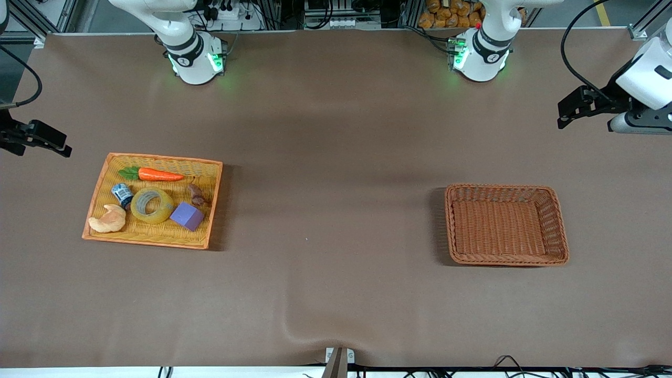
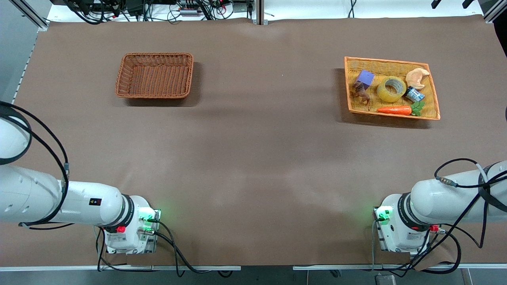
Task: Transfer tape with both arms
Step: 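Lower the right gripper onto the yellow tape roll in the tray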
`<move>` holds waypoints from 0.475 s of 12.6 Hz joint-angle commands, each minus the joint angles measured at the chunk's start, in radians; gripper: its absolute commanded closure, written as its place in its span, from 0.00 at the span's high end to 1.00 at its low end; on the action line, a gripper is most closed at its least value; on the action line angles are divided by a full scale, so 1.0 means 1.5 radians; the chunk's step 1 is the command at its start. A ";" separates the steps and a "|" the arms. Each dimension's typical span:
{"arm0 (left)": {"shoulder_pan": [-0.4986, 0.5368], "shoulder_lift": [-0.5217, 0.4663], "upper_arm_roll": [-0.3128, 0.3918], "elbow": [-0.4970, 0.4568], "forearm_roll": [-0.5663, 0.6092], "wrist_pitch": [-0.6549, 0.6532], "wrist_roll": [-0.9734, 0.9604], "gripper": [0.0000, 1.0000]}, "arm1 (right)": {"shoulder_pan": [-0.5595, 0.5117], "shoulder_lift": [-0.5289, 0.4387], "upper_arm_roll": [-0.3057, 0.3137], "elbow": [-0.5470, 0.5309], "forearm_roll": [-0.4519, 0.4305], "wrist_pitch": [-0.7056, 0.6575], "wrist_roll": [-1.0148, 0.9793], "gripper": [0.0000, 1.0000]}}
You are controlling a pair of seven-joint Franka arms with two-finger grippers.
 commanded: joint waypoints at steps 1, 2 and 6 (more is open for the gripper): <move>0.005 0.001 0.001 0.010 -0.013 -0.013 0.014 1.00 | -0.009 -0.006 0.013 0.003 -0.004 -0.008 -0.002 1.00; 0.004 0.003 0.002 0.011 -0.013 -0.012 0.016 1.00 | -0.011 -0.005 0.013 0.003 -0.004 -0.014 -0.005 1.00; 0.005 0.003 0.002 0.008 -0.013 -0.011 0.017 1.00 | -0.010 -0.005 0.013 0.003 -0.004 -0.016 -0.004 1.00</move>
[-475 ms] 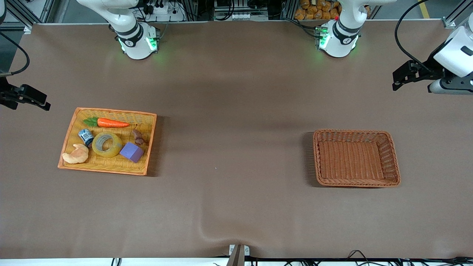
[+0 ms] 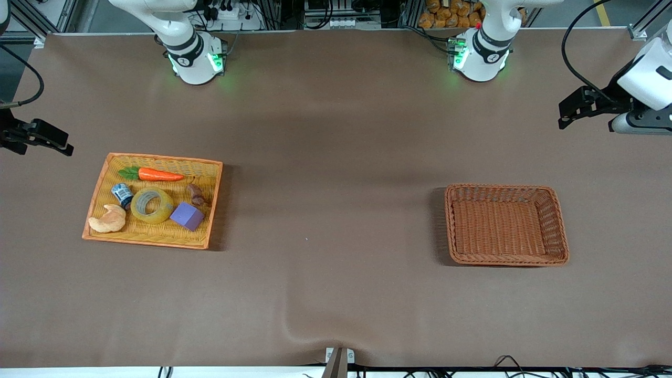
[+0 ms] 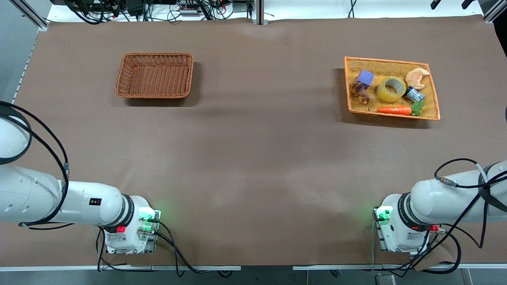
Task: Transfer tape with both arms
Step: 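Lower the right gripper onto the yellow tape roll in the tray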
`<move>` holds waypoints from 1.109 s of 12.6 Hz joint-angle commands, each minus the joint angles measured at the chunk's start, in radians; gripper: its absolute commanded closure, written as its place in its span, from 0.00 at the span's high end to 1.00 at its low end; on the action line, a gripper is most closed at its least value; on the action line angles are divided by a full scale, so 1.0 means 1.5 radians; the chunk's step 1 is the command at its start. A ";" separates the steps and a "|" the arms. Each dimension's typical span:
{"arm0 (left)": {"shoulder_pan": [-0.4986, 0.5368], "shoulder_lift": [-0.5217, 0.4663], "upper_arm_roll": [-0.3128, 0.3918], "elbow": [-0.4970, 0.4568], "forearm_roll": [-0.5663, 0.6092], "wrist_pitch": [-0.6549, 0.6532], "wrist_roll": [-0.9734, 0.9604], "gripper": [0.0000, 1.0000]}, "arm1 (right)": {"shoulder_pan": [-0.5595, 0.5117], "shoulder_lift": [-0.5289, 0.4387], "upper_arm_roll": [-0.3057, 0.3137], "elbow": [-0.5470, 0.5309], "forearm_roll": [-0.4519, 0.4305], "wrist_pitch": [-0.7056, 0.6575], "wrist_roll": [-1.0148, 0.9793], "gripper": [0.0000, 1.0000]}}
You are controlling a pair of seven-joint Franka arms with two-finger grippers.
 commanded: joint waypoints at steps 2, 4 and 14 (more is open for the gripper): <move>0.004 -0.001 0.002 0.008 -0.013 -0.011 0.017 1.00 | -0.009 -0.004 0.012 0.003 -0.004 -0.008 0.001 1.00; 0.007 -0.003 0.001 0.004 -0.011 -0.008 0.017 1.00 | -0.007 -0.004 0.014 0.004 -0.007 -0.007 -0.001 1.00; 0.024 0.015 0.003 -0.002 -0.012 0.039 0.128 1.00 | 0.028 0.013 0.014 -0.088 -0.006 0.056 -0.007 1.00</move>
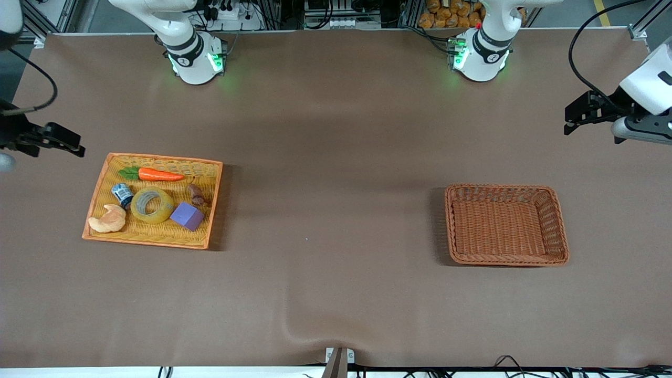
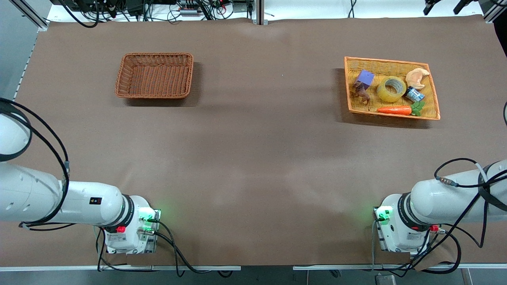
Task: Transfer tape with both arms
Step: 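Lower the right gripper onto the yellow tape roll in the tray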
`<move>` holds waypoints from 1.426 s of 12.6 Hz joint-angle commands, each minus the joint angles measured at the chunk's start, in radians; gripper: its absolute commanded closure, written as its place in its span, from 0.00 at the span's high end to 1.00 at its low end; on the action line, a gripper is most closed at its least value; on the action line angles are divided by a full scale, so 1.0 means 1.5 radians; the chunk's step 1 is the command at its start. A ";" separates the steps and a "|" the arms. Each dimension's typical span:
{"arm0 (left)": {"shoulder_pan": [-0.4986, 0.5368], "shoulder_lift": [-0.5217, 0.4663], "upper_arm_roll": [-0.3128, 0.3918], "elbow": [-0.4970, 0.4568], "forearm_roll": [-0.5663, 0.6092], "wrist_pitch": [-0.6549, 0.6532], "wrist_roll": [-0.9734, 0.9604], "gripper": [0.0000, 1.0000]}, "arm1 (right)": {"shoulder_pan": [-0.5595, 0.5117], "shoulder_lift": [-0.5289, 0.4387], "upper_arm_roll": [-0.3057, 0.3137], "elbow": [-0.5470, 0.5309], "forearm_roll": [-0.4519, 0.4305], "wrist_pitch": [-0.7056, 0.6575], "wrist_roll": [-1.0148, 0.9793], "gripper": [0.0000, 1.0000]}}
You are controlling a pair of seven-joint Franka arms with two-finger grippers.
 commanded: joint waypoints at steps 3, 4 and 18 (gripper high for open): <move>0.007 0.036 0.000 0.013 -0.003 0.002 0.009 1.00 | 0.028 0.011 0.005 -0.174 0.024 0.149 -0.024 1.00; 0.006 0.058 -0.001 0.024 -0.002 0.002 0.009 1.00 | 0.028 0.010 0.004 -0.219 0.024 0.204 -0.046 1.00; 0.008 0.206 -0.001 0.152 -0.054 -0.096 -0.087 1.00 | -0.017 0.188 0.001 -0.392 0.001 0.516 -0.426 1.00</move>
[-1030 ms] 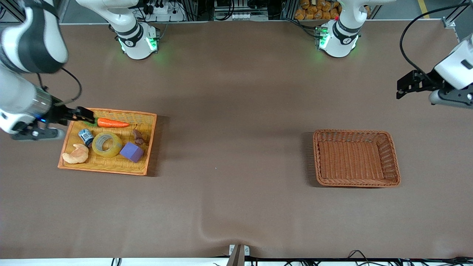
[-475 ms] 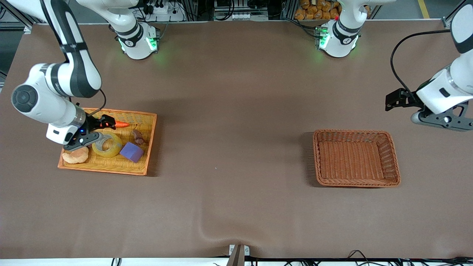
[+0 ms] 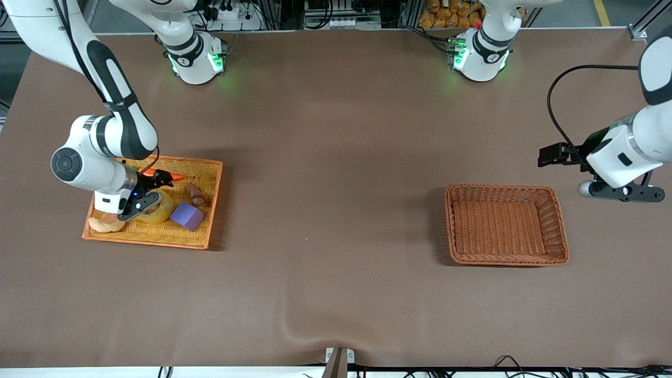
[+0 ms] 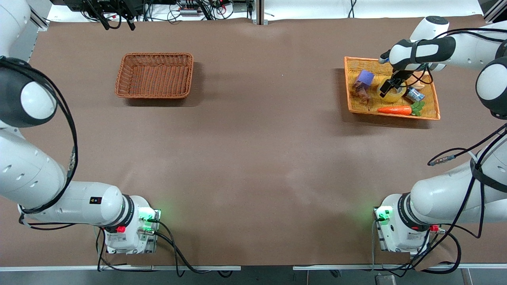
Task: Transfer tape with both arms
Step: 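Grasp the tape roll with the right gripper and lift it, then carry the tape with the right gripper while the left gripper approaches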
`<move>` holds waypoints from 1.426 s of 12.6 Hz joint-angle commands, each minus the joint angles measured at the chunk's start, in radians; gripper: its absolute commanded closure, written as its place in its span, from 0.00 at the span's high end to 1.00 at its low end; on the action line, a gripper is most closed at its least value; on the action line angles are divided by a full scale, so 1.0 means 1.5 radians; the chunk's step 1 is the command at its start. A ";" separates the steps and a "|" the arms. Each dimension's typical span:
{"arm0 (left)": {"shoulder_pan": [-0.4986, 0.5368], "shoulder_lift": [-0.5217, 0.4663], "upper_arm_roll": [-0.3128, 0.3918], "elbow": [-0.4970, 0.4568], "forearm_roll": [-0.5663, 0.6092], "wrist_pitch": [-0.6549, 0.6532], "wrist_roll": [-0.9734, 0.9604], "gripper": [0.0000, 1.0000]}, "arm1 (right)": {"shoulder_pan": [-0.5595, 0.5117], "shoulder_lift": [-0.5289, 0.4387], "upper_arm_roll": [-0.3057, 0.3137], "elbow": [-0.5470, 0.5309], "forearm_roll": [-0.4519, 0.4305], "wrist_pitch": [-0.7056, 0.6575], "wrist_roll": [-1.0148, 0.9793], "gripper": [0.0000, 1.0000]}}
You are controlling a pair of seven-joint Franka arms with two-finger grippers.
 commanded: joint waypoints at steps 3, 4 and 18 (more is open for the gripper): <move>-0.004 0.077 -0.001 0.105 -0.017 -0.067 -0.030 1.00 | -0.001 0.053 0.001 0.017 -0.018 0.068 -0.005 1.00; -0.004 0.091 -0.001 0.130 -0.017 -0.076 -0.030 1.00 | -0.007 0.061 0.001 0.019 -0.019 0.074 -0.006 1.00; -0.001 -0.144 -0.017 -0.218 0.020 0.157 -0.036 1.00 | 0.065 -0.019 0.014 0.341 -0.004 -0.440 0.085 0.00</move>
